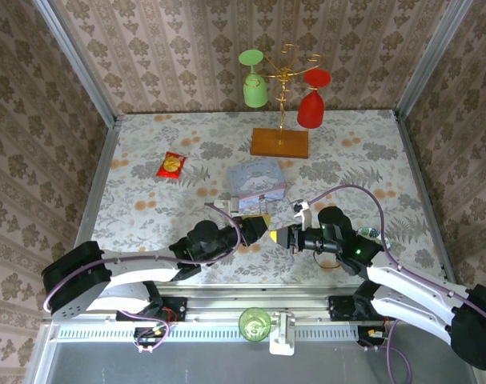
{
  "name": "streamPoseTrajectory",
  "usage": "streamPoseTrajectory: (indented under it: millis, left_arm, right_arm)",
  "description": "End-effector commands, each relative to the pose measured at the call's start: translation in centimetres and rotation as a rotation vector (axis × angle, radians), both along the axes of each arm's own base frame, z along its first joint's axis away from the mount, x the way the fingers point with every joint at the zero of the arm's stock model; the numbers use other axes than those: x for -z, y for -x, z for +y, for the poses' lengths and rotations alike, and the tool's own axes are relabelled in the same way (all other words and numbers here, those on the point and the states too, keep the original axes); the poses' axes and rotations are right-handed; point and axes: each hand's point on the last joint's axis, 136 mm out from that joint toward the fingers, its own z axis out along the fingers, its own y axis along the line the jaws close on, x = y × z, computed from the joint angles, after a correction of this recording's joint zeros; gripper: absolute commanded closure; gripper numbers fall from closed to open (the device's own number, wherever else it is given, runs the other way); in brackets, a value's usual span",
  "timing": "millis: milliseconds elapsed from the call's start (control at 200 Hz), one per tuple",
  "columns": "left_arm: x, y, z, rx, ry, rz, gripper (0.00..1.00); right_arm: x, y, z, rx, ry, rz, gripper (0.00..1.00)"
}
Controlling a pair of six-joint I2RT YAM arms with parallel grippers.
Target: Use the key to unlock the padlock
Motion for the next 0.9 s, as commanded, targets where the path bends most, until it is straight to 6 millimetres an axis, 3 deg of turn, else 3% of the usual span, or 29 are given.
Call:
streamPoseTrajectory:
  millis: [0,190,350,540,765,890]
  left_arm:
    - [-0.1,0.2,-0.1,0.005,-0.062,-0.006,0.48]
    - [-1.2,0.5,-0.1,0.016,-0.028,-0.03,0.51]
    - [-1.2,0.7,0.0,0.017,-0.005,-0.022,0.62]
    - [-0.9,0.7,0.1,0.016,-0.022,-0.022,0.63]
    - [-1.1,0.9,-0.4,0.032,-0.003,-0.026,0.76]
    - [-1.3,1.1,-0.6,0.044,-0.01,-0.036,0.89]
  right_arm:
    - [-2.6,-0.3,1.0,-0.029,-0.083,-0.036,1.0]
    - [-2.5,-0.7,1.2,-0.029,-0.082,-0.034,1.0]
    - [-2.7,-0.9,1.3,-0.025,-0.086,-0.037,1.0]
    - [-2.6,-1.0,1.4,-0.025,-0.095,-0.032,1.0]
    - [-2.7,-1.1,1.6,-0.029,-0.095,-0.028,1.0]
    - [-2.6,-1.1,1.6,-0.03,-0.091,-0.026,1.0]
